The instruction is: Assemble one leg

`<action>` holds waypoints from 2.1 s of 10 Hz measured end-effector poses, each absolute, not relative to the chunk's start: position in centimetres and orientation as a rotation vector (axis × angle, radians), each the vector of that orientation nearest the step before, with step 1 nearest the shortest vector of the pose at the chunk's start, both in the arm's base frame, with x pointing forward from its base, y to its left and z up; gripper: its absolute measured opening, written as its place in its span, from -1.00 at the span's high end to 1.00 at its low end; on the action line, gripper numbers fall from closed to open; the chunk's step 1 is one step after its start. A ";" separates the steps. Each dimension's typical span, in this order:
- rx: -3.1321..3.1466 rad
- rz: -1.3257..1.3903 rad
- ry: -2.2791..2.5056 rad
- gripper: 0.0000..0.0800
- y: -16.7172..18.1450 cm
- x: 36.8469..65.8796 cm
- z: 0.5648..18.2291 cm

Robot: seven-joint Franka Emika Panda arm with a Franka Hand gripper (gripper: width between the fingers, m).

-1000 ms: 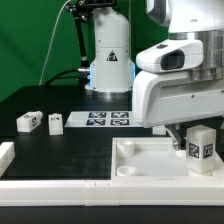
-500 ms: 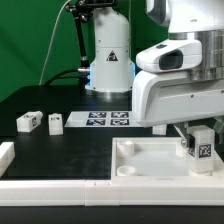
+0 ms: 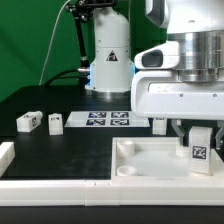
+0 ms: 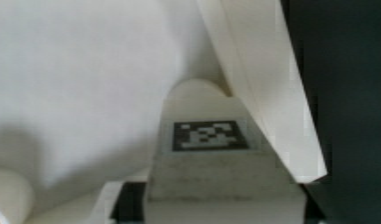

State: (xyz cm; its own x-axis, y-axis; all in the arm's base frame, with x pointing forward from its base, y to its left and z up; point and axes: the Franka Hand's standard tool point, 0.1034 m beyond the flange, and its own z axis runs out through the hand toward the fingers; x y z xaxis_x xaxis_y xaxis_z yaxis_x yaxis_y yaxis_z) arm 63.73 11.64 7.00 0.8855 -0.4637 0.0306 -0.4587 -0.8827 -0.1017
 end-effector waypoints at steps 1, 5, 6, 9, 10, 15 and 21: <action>-2.887 -0.068 0.940 0.27 11.5 63.7 7.0; -2.695 -0.039 1.387 0.27 11.4 63.7 6.9; -2.673 -0.036 1.426 0.27 11.5 63.7 6.9; -2.747 -0.049 1.276 -0.47 11.6 63.8 7.1; -2.829 -0.063 1.083 -0.59 12.0 63.8 7.3; -3.077 -0.106 0.218 -0.62 12.9 63.5 7.0; -3.088 -0.123 -0.649 -0.62 12.5 63.6 6.8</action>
Offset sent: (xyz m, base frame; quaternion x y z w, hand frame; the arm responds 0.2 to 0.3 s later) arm 0.0010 -0.0034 -0.0039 0.0118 0.0024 0.1309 0.9913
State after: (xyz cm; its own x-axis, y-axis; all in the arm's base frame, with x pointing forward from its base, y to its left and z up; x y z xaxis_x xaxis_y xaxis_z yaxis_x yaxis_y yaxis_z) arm 63.57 12.50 6.82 0.9125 0.4025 0.0725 0.4012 -0.9154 0.0323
